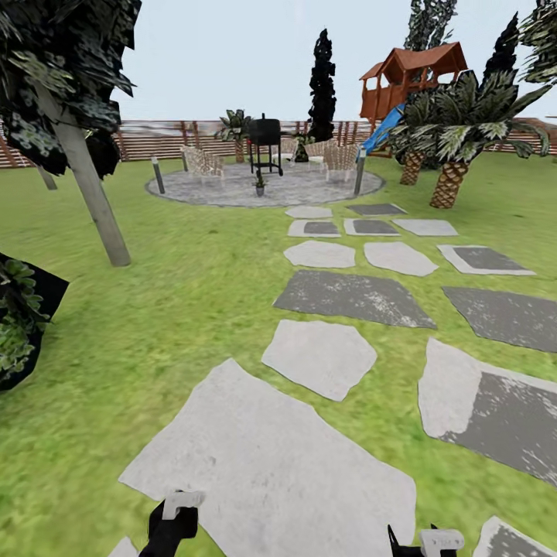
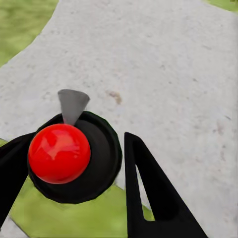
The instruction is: Pick up the pesticide atomizer in the garden and spray insectifuge to fully cover both potted plants in the garden.
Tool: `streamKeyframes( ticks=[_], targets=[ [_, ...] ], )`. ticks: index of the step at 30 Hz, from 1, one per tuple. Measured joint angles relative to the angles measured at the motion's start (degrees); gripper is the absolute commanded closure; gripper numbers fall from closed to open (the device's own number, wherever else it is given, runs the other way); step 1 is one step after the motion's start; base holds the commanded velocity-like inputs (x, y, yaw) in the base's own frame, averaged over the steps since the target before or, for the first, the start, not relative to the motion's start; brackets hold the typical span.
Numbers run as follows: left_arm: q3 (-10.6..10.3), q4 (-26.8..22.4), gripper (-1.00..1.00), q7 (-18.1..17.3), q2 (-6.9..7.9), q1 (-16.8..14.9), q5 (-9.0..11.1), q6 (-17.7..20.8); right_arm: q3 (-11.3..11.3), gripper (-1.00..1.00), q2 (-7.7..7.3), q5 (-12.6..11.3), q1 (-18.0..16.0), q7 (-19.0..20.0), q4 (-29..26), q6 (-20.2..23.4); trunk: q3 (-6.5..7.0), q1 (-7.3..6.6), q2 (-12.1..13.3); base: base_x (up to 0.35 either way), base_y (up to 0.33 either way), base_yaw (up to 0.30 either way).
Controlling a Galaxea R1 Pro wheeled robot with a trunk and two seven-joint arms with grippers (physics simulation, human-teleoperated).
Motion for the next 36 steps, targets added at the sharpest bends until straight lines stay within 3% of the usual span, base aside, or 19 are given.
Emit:
streamKeyframes(
  ticks=[22,36],
  targets=[
    [0.01,-0.09,1.0,0.0,0.0,0.0,-0.03,0.0,0.01,-1.0,-0.06,0.01,-0.02,0.08,0.1,0.0,0.01,0.0,-0.01,0.338,-0.001,-0.002],
    [0.01,-0.26,1.0,0.0,0.0,0.0,-0.03,0.0,-0.06,-1.0,-0.04,-0.07,-0.02,-0.15,-0.13,0.0,0.01,0.0,0.0,0.313,-0.113,0.0]
  ],
)
